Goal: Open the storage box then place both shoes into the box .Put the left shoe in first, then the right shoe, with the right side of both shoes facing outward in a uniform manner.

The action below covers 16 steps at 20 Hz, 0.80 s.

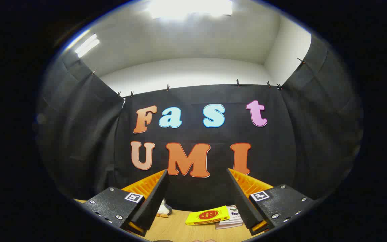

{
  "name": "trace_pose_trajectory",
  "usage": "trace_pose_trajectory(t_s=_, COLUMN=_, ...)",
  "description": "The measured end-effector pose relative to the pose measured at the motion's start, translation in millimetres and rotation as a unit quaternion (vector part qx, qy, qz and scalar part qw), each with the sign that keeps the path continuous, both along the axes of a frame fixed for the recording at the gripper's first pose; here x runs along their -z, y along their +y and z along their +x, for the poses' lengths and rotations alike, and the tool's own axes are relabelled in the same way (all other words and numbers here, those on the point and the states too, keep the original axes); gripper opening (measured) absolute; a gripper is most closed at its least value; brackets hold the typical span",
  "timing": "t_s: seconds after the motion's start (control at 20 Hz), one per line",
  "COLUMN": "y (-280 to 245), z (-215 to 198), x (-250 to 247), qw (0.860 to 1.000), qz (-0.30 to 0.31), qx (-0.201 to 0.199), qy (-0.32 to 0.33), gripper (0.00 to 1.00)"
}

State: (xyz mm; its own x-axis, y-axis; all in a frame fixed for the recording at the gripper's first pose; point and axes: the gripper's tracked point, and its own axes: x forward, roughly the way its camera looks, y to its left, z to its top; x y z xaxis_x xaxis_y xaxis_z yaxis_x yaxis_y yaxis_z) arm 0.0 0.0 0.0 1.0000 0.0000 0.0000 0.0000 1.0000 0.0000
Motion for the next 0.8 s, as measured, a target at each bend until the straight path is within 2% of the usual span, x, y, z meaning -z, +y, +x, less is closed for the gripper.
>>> trace_pose_trajectory(t_s=0.55, y=13, z=3, x=-7, qw=1.000, qz=-0.006, qx=-0.006, qy=-0.002, gripper=1.00)
trace_pose_trajectory(t_s=0.8, y=18, z=3, x=-3, qw=1.000, qz=0.018, qx=-0.013, qy=0.004, gripper=1.00)
